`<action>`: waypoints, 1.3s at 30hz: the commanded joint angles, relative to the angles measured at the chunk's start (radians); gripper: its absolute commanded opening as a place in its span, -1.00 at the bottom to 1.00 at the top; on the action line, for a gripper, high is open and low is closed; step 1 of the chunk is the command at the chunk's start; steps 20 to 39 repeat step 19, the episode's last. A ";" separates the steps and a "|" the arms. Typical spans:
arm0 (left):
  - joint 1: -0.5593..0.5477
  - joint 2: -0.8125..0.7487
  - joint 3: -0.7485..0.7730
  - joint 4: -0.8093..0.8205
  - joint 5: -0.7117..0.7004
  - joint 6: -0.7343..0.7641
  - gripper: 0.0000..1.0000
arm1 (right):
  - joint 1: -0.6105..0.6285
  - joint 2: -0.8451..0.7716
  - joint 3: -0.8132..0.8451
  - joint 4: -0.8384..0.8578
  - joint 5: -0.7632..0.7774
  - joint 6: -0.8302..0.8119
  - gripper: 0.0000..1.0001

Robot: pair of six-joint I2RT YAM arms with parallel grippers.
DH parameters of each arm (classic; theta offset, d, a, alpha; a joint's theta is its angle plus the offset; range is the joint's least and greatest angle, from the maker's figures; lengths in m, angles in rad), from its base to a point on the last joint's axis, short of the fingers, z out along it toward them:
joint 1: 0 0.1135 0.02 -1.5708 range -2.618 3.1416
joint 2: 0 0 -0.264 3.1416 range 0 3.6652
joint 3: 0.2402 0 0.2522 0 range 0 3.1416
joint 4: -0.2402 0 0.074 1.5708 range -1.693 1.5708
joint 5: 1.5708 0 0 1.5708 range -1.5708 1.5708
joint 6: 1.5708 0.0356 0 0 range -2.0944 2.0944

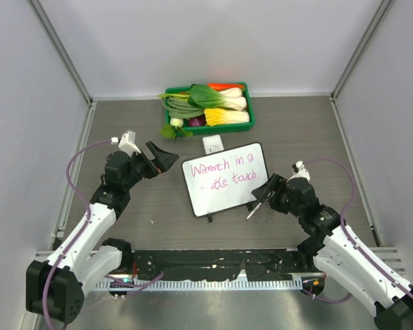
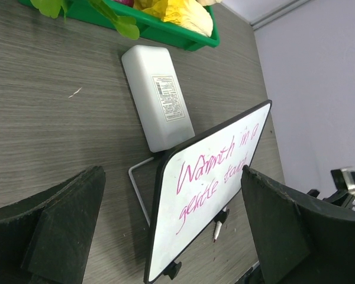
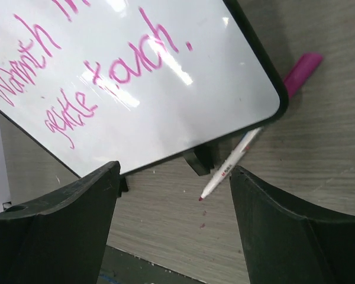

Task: Write a sentence on the whiteboard
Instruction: Reset both arms

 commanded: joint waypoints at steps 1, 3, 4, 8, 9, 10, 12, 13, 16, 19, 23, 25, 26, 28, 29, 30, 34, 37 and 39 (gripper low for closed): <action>0.003 -0.039 0.045 0.023 0.036 0.042 0.99 | -0.005 0.058 0.135 0.069 0.111 -0.141 0.60; 0.003 -0.054 0.046 0.000 0.004 0.061 0.99 | -0.005 0.072 0.169 0.089 0.146 -0.190 0.60; 0.002 -0.060 0.048 -0.014 -0.016 0.071 0.99 | -0.005 0.080 0.184 0.106 0.151 -0.234 0.71; 0.005 -0.084 0.034 -0.042 -0.125 0.104 0.99 | -0.005 0.114 0.244 0.159 0.206 -0.343 0.99; 0.003 -0.085 0.034 -0.051 -0.150 0.113 0.99 | -0.005 0.123 0.250 0.181 0.226 -0.356 0.99; 0.003 -0.087 0.034 -0.060 -0.180 0.116 0.99 | -0.007 0.124 0.262 0.189 0.282 -0.380 0.99; 0.003 -0.082 0.032 -0.074 -0.242 0.122 0.99 | -0.007 0.131 0.270 0.215 0.368 -0.426 0.99; 0.003 -0.079 0.029 -0.074 -0.289 0.124 0.99 | -0.010 0.134 0.274 0.236 0.402 -0.472 0.99; 0.003 -0.061 0.011 -0.051 -0.351 0.139 0.99 | -0.025 0.147 0.252 0.348 0.592 -0.563 0.99; 0.003 -0.033 0.008 -0.063 -0.472 0.133 0.99 | -0.066 0.157 0.082 0.590 0.749 -0.691 0.99; 0.003 -0.033 0.008 -0.063 -0.472 0.133 0.99 | -0.066 0.157 0.082 0.590 0.749 -0.691 0.99; 0.003 -0.033 0.008 -0.063 -0.472 0.133 0.99 | -0.066 0.157 0.082 0.590 0.749 -0.691 0.99; 0.003 -0.033 0.008 -0.063 -0.472 0.133 0.99 | -0.066 0.157 0.082 0.590 0.749 -0.691 0.99; 0.003 -0.033 0.008 -0.063 -0.472 0.133 0.99 | -0.066 0.157 0.082 0.590 0.749 -0.691 0.99; 0.003 -0.033 0.008 -0.063 -0.472 0.133 0.99 | -0.066 0.157 0.082 0.590 0.749 -0.691 0.99; 0.003 -0.033 0.008 -0.063 -0.472 0.133 0.99 | -0.066 0.157 0.082 0.590 0.749 -0.691 0.99; 0.003 -0.033 0.008 -0.063 -0.472 0.133 0.99 | -0.066 0.157 0.082 0.590 0.749 -0.691 0.99; 0.003 -0.033 0.008 -0.063 -0.472 0.133 0.99 | -0.066 0.157 0.082 0.590 0.749 -0.691 0.99; 0.003 -0.033 0.008 -0.063 -0.472 0.133 0.99 | -0.066 0.157 0.082 0.590 0.749 -0.691 0.99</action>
